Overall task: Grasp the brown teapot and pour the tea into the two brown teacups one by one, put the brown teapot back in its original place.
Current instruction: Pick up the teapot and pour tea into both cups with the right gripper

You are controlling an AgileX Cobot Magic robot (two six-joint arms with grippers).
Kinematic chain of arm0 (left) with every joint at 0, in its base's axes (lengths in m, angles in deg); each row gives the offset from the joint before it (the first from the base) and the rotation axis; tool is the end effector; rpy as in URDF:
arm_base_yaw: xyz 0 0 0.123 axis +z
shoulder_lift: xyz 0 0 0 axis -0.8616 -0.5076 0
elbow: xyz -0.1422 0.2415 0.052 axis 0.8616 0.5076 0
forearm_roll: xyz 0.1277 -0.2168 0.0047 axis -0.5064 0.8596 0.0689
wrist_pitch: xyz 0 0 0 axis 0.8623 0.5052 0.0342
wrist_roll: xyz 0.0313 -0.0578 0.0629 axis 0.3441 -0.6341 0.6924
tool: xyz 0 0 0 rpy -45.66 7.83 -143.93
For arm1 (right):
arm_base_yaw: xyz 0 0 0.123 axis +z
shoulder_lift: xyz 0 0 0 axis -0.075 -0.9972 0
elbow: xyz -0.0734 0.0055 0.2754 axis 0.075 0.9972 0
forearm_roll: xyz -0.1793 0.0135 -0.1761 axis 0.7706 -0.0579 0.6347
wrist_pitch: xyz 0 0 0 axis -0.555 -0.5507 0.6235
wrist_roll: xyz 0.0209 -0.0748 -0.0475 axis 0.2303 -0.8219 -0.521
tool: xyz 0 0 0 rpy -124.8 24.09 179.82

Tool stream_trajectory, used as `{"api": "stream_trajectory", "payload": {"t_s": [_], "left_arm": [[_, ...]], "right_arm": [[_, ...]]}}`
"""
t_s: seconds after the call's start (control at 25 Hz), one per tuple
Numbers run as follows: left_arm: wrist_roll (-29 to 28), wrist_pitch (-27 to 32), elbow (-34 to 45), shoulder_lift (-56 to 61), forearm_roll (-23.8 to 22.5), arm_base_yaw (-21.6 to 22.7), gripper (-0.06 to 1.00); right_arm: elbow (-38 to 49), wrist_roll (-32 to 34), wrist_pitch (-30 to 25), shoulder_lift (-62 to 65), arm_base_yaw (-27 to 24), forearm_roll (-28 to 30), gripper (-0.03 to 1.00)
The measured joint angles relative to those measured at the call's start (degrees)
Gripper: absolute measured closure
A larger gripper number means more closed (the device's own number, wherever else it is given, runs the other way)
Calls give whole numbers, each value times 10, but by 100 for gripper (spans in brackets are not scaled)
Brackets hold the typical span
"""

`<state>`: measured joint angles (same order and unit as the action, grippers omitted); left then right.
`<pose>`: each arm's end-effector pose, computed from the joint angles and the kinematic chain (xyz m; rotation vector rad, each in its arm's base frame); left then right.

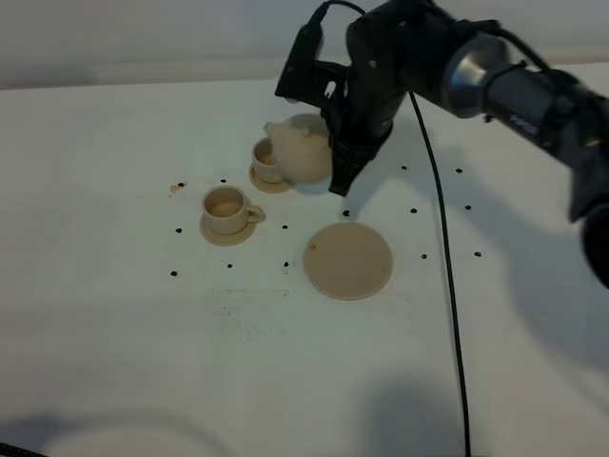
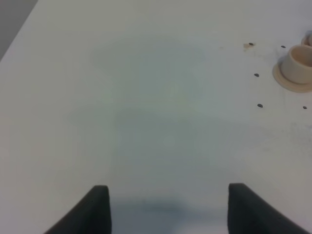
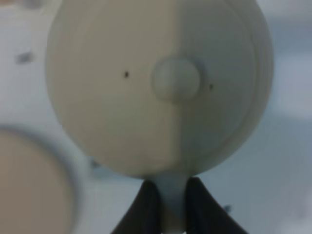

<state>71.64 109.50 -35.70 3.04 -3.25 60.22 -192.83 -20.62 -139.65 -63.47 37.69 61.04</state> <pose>-0.0085 0.0072 0.2802 -0.1998 2.0272 0.0052 0.4222 0.2669 0.2013 -1.5968 2.2226 -0.1714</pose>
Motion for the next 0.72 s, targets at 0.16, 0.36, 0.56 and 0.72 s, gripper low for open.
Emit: {"api": "stream_trajectory", "payload": {"t_s": [0.16, 0.36, 0.56, 0.72], "left_arm": [[0, 0, 0, 0, 0, 0, 45], [0, 0, 0, 0, 0, 0, 45], [0, 0, 0, 0, 0, 0, 45], [0, 0, 0, 0, 0, 0, 45]], "right_arm": [[-42, 7, -1, -28, 1, 70, 87], [-46, 6, 0, -49, 1, 135, 87], [-46, 6, 9, -64, 10, 187, 87], [-46, 6, 14, -71, 28, 246, 87]]}}
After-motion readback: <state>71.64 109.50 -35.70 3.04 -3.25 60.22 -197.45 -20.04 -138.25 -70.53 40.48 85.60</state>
